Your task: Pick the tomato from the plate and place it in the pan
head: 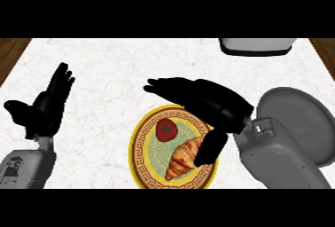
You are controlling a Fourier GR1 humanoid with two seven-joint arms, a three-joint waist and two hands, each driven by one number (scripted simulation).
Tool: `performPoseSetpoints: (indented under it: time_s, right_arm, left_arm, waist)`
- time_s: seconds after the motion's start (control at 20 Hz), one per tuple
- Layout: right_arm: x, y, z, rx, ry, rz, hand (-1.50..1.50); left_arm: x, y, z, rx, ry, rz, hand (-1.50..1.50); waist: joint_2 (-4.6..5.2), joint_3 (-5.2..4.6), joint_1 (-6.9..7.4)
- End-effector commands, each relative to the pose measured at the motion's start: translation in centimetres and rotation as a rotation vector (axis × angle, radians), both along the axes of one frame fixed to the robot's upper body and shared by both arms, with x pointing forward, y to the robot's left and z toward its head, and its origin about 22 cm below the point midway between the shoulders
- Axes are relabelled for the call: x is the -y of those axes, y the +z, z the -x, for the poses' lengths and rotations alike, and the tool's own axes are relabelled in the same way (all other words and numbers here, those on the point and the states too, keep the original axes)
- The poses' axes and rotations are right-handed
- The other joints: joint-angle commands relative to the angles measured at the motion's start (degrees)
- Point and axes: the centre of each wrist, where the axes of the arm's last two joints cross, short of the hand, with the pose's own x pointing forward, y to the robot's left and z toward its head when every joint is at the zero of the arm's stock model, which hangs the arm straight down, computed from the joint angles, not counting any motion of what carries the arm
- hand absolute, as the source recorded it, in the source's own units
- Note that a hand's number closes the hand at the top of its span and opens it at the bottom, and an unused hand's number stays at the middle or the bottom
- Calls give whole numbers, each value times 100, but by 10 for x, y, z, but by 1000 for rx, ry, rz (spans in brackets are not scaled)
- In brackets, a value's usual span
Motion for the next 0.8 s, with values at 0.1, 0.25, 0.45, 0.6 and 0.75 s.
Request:
performPoseSetpoints:
  time_s: [0.1,0.25,0.45,0.6,0.75]
  right_arm:
    - [12,-27,1,25,-87,48,-150]
    - [-15,-23,-16,-20,-94,90,-150]
    - [-9,-38,-15,-43,-61,126,-150]
    - [-15,-69,-11,-71,-27,146,-150]
    - [-38,-58,-24,-60,-4,183,-150]
  left_arm:
    - [-2,0,14,-5,12,10,0]
    - [3,-13,-16,4,6,3,0]
    - [25,1,-16,-23,13,4,0]
    - [15,6,-8,2,4,3,0]
    - [9,6,-3,2,-7,-3,0]
  waist:
    - [-2,3,16]
    - [13,-1,-11]
    - [7,1,-8]
    - [7,2,4]
    - [8,1,32]
